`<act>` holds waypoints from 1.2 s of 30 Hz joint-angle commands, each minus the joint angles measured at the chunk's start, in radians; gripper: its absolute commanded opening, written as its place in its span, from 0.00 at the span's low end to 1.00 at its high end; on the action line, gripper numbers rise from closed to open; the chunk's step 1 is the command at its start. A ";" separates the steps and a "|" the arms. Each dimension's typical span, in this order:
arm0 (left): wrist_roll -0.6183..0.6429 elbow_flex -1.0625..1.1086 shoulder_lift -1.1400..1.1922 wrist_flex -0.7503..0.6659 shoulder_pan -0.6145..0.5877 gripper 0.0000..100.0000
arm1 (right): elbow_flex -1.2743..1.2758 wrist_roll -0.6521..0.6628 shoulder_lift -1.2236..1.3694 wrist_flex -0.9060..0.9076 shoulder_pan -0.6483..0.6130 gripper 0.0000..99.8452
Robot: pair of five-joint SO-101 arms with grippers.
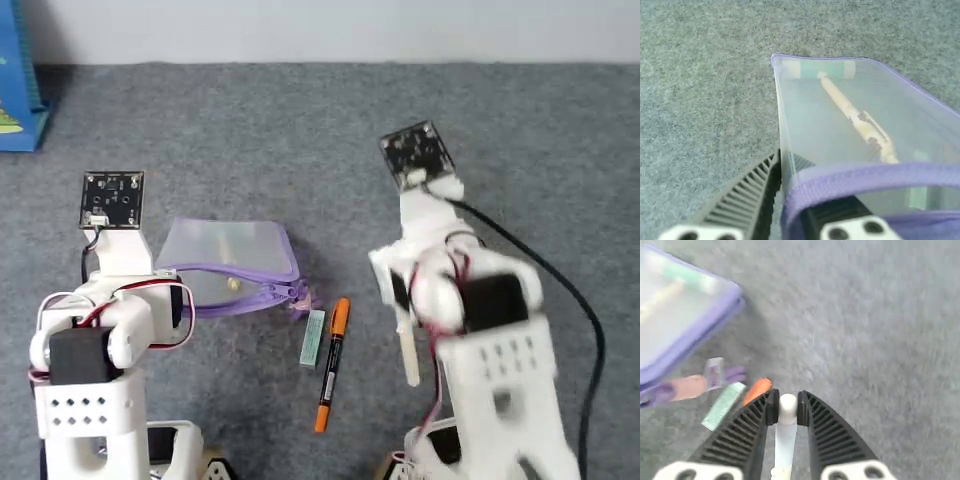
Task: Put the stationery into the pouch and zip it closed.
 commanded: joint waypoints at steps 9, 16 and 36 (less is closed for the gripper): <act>0.005 -0.012 -0.002 -0.006 -0.002 0.01 | -0.014 0.003 -0.349 0.002 -0.202 0.01; 0.005 -0.012 0.000 -0.006 -0.002 0.01 | -0.014 0.003 -0.487 -0.094 -0.317 0.01; 0.005 -0.007 0.000 -0.008 0.000 0.01 | 0.069 -0.192 -0.453 -0.711 -0.556 0.01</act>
